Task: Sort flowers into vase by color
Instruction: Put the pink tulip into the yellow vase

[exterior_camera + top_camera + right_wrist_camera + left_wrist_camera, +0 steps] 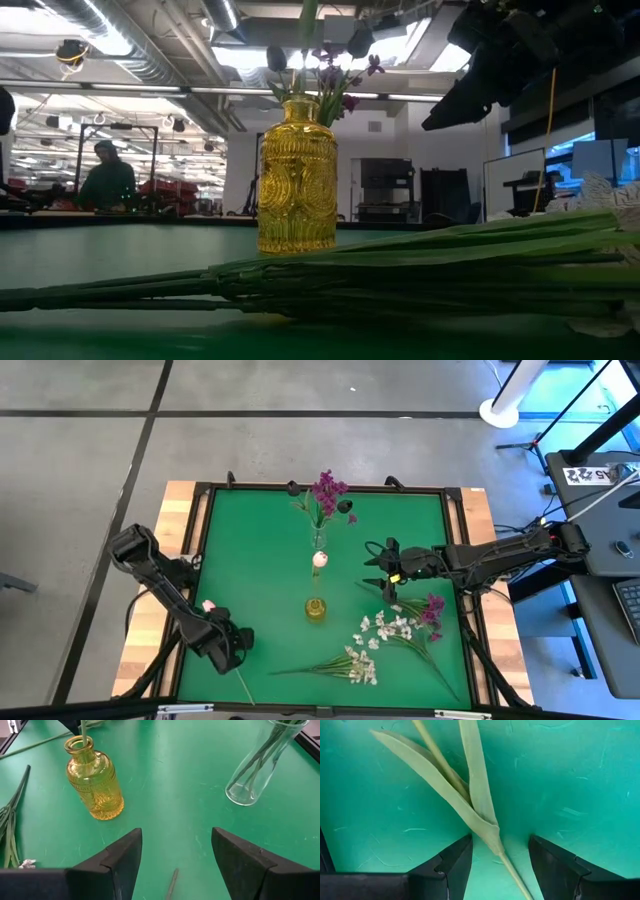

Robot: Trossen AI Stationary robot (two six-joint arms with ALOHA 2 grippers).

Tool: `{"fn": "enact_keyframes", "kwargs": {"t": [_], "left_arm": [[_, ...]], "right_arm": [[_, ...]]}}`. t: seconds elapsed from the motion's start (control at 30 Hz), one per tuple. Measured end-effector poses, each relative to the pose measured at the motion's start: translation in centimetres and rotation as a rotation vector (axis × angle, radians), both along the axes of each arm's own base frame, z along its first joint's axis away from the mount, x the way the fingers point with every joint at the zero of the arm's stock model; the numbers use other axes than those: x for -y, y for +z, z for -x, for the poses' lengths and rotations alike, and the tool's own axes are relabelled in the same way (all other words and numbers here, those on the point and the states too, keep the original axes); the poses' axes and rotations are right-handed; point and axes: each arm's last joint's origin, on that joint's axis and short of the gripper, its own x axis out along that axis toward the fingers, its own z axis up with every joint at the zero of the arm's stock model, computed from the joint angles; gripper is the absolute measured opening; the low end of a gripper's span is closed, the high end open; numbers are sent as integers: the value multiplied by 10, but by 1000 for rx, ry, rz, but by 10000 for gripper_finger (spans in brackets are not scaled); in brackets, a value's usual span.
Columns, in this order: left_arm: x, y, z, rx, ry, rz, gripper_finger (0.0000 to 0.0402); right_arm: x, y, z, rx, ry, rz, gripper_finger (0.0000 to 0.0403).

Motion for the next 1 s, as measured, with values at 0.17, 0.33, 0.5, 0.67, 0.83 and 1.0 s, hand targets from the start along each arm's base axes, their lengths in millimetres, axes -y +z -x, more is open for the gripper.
{"fn": "enact_keyframes", "kwargs": {"t": [0.17,0.33,0.5,0.67,0.83,1.0], "left_arm": [[-1,-1,0,-2,-26,-1,190],[-1,-1,0,-5,-53,0,157],[-1,-2,1,-17,-76,-1,100],[-1,-2,1,-16,-126,-8,32],[3,6,-4,-10,-187,-31,8],[7,27,-16,89,-240,-152,3]], "right_arm": [[0,0,0,1,-2,-4,238],[0,0,0,3,-11,-20,238],[0,0,0,2,-12,-21,238],[0,0,0,2,-12,-22,238],[0,0,0,2,-15,-26,238],[0,0,0,3,-21,-35,238]]}}
